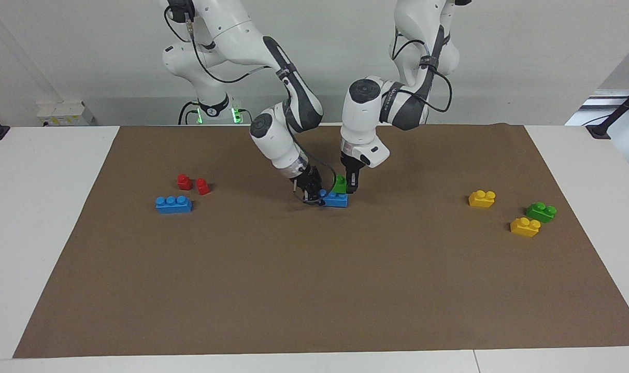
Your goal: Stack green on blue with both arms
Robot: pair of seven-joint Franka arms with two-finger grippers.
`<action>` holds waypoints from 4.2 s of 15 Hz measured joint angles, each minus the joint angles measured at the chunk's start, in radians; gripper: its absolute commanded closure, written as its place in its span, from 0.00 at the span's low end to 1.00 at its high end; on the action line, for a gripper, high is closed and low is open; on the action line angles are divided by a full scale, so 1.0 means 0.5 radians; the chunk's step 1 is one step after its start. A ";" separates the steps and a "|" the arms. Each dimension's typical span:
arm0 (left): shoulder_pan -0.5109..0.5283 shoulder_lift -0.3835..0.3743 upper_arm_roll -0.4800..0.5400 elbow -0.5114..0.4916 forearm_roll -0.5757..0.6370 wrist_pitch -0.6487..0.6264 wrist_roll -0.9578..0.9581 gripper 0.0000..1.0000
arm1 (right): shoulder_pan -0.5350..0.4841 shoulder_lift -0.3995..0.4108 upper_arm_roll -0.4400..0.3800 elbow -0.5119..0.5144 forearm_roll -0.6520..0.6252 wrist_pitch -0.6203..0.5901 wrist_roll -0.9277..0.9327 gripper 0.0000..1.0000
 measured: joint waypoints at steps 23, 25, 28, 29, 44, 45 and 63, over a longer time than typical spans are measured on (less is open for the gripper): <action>-0.114 0.104 -0.001 -0.019 0.268 0.085 -0.169 0.00 | 0.010 -0.013 0.000 -0.020 0.000 0.007 -0.051 1.00; -0.113 0.077 0.006 -0.019 0.269 0.058 -0.132 0.00 | 0.010 -0.013 0.000 -0.020 0.000 0.007 -0.051 1.00; -0.068 -0.009 0.028 -0.014 0.269 -0.026 -0.004 0.00 | 0.010 -0.013 0.000 -0.020 0.000 0.007 -0.051 1.00; -0.027 -0.050 0.033 -0.013 0.269 -0.053 0.062 0.00 | 0.010 -0.013 0.000 -0.020 0.000 0.007 -0.051 1.00; 0.754 -0.304 0.056 0.204 0.197 -0.446 1.865 0.00 | -0.055 0.017 -0.018 -0.047 0.004 -0.022 -0.056 0.06; 0.812 -0.327 0.060 0.217 0.149 -0.497 2.098 0.00 | -0.089 0.014 -0.019 -0.040 0.004 -0.061 -0.066 0.05; 1.034 -0.429 0.077 0.576 -0.166 -1.343 3.925 0.00 | -1.158 -0.557 -0.047 0.543 -1.135 -1.642 -2.337 0.00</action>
